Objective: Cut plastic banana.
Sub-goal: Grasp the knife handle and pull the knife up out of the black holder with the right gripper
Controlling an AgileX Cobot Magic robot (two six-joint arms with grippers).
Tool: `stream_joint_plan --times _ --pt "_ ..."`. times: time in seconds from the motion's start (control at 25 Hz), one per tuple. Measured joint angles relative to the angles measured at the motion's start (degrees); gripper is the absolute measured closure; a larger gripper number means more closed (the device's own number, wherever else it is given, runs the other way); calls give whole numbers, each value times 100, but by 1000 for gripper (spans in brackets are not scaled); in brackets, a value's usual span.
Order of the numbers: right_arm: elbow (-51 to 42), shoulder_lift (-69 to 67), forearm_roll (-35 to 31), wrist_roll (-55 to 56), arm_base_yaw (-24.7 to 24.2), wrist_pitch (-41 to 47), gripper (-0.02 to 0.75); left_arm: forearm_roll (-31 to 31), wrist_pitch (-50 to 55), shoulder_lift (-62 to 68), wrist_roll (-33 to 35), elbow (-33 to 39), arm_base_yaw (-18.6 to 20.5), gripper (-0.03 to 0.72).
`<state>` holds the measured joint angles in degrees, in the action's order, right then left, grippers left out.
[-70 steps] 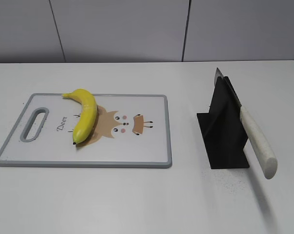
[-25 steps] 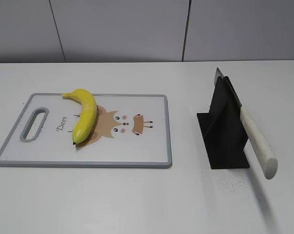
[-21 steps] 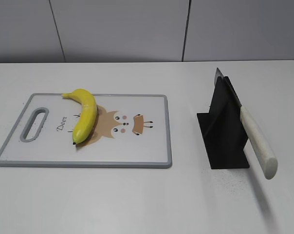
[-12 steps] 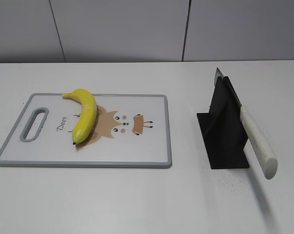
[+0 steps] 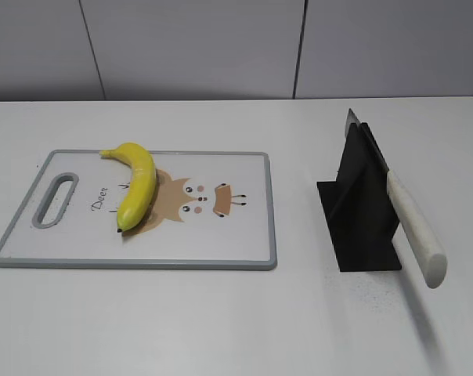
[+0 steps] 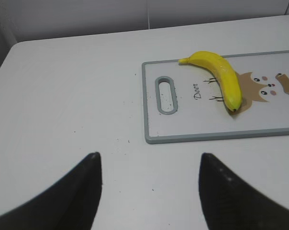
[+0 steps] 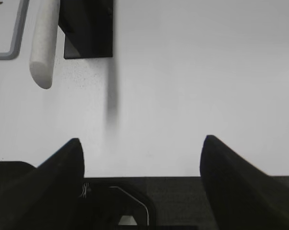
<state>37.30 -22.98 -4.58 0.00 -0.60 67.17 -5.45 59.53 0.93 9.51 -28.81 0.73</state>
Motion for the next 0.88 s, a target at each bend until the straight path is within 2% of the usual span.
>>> stream_joint_plan --times 0.32,0.6,0.88 --pt "564 -943 -138 86 16 110 149 7 0 0 0 0 0 92" --pt "1107 -1824 -197 92 254 130 149 7 0 0 0 0 0 92" --pt "1617 -2863 -321 98 953 137 200 7 0 0 0 0 0 93"
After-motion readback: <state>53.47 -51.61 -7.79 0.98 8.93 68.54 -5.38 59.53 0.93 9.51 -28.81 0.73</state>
